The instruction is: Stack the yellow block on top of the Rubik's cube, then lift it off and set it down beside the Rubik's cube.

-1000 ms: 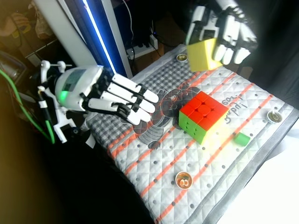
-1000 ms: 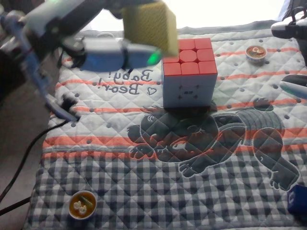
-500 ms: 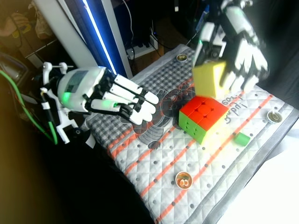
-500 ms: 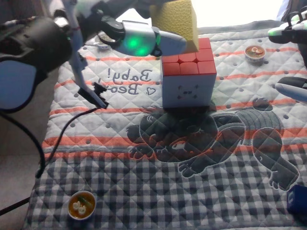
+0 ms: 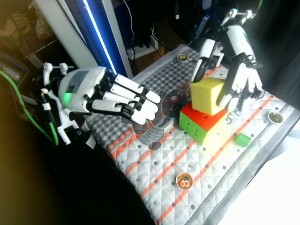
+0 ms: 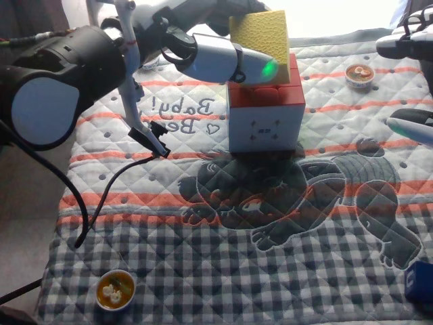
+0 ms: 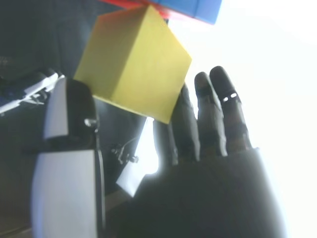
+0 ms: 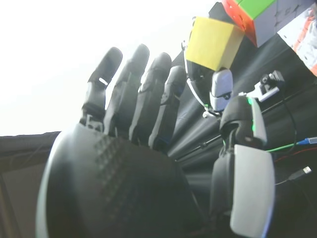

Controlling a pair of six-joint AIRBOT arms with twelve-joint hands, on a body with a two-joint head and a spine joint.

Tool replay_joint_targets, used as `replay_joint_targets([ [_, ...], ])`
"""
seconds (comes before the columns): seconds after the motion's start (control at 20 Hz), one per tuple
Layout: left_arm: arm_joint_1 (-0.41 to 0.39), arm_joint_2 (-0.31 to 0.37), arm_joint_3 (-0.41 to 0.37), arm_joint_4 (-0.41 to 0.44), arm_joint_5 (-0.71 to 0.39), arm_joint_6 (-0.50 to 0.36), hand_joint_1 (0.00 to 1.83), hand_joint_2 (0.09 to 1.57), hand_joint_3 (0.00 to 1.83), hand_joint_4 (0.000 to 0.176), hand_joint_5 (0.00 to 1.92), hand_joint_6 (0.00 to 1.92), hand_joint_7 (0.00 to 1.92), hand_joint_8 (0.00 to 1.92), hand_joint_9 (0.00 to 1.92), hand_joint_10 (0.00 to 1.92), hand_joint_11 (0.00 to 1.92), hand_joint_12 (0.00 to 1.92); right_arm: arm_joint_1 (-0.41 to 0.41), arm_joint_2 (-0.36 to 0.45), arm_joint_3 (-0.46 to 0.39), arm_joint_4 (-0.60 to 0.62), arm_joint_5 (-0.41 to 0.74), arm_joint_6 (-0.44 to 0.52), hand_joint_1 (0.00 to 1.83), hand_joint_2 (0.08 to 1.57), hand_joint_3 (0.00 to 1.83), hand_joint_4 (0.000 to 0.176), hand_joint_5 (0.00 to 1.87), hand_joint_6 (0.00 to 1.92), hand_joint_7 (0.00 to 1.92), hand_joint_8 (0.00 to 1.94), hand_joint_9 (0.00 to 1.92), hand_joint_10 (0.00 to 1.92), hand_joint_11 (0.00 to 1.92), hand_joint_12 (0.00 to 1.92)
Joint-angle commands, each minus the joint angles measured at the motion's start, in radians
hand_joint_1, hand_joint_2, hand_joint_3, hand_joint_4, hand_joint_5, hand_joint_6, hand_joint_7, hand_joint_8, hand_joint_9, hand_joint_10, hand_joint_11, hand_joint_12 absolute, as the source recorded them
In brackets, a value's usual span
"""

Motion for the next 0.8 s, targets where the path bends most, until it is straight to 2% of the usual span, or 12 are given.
replay_joint_targets([
  [0.0,-0.012,-0.006,0.005,0.000,0.099,-0.010,1.06,1.18,0.00,0.000,0.87,1.17,0.68,0.10,0.14,0.91,0.00,1.51,0.015,0.001,0.003,-0.008,0.123,0.003,0.78,1.06,0.00,0.000,0.73,0.01,0.74,0.01,0.49,0.28,0.00,1.12],
  [0.05,-0.009,-0.008,0.008,-0.006,0.098,-0.010,1.03,1.19,0.01,0.008,0.84,1.22,0.62,0.26,0.13,0.98,0.00,1.54,0.015,0.001,0.004,-0.008,0.123,0.004,0.77,1.05,0.00,0.000,0.73,0.01,0.74,0.00,0.49,0.28,0.00,1.12],
  [0.1,-0.006,-0.009,0.010,-0.010,0.097,-0.011,0.93,1.23,0.02,0.104,0.74,1.35,0.51,0.26,0.08,0.98,0.00,1.60,0.015,0.001,0.004,-0.008,0.123,0.004,0.77,1.06,0.00,0.000,0.73,0.01,0.74,0.00,0.50,0.28,0.00,1.15],
  [0.15,-0.003,-0.009,0.013,-0.017,0.095,-0.012,0.85,1.20,0.00,0.000,0.53,0.80,0.44,0.24,0.04,1.01,0.00,1.66,0.015,0.001,0.004,-0.008,0.123,0.004,0.79,1.05,0.00,0.000,0.73,0.01,0.74,0.00,0.50,0.28,0.00,1.17],
  [0.2,-0.001,-0.009,0.015,-0.020,0.095,-0.012,0.77,1.19,0.00,0.044,0.38,0.41,0.36,0.20,0.01,1.03,0.00,1.63,0.015,0.001,0.004,-0.008,0.123,0.005,0.78,1.06,0.00,0.000,0.73,0.01,0.73,0.00,0.49,0.27,0.00,1.17],
  [0.3,0.003,-0.010,0.019,-0.028,0.093,-0.012,0.67,1.15,0.00,0.161,0.23,0.07,0.26,0.30,0.00,1.08,0.00,1.66,0.015,0.001,0.004,-0.008,0.123,0.005,0.79,1.07,0.00,0.000,0.72,0.01,0.72,0.00,0.47,0.27,0.00,1.19],
  [0.35,0.005,-0.010,0.020,-0.032,0.093,-0.012,0.64,1.13,0.00,0.096,0.22,0.05,0.21,0.31,0.00,0.96,0.00,1.56,0.015,0.001,0.004,-0.008,0.123,0.005,0.80,1.07,0.00,0.000,0.73,0.01,0.72,0.00,0.47,0.27,0.00,1.19],
  [0.4,0.006,-0.010,0.020,-0.034,0.093,-0.012,0.63,1.10,0.00,0.048,0.19,0.02,0.19,0.28,0.00,0.78,0.00,1.44,0.015,0.001,0.004,-0.008,0.123,0.006,0.80,1.06,0.00,0.000,0.74,0.01,0.72,0.00,0.47,0.27,0.00,1.19],
  [0.45,0.007,-0.009,0.020,-0.035,0.094,-0.012,0.63,1.08,0.00,0.045,0.16,0.01,0.21,0.19,0.00,0.70,0.00,1.36,0.015,0.001,0.004,-0.008,0.123,0.007,0.81,1.06,0.00,0.000,0.74,0.01,0.72,0.00,0.46,0.27,0.00,1.19],
  [0.5,0.009,-0.009,0.020,-0.035,0.094,-0.012,0.63,1.06,0.00,0.070,0.13,0.00,0.25,0.12,0.00,0.68,0.00,1.33,0.015,0.001,0.004,-0.008,0.123,0.007,0.82,1.07,0.00,0.000,0.69,0.00,0.73,0.01,0.50,0.30,0.00,1.25],
  [0.6,0.013,-0.009,0.020,-0.036,0.100,-0.016,0.66,1.05,0.00,0.164,0.02,0.00,0.29,0.09,0.00,0.76,0.00,1.39,0.015,0.001,0.004,-0.008,0.123,0.007,0.84,1.05,0.00,0.000,0.68,0.00,0.76,0.02,0.48,0.49,0.00,1.28],
  [0.75,0.014,-0.008,0.019,-0.036,0.106,-0.022,0.70,1.06,0.00,0.176,0.00,0.00,0.30,0.08,0.00,0.71,0.00,1.31,0.015,0.001,0.004,-0.007,0.123,0.007,0.85,1.07,0.00,0.000,0.69,0.01,0.77,0.04,0.36,0.81,0.00,1.41],
])
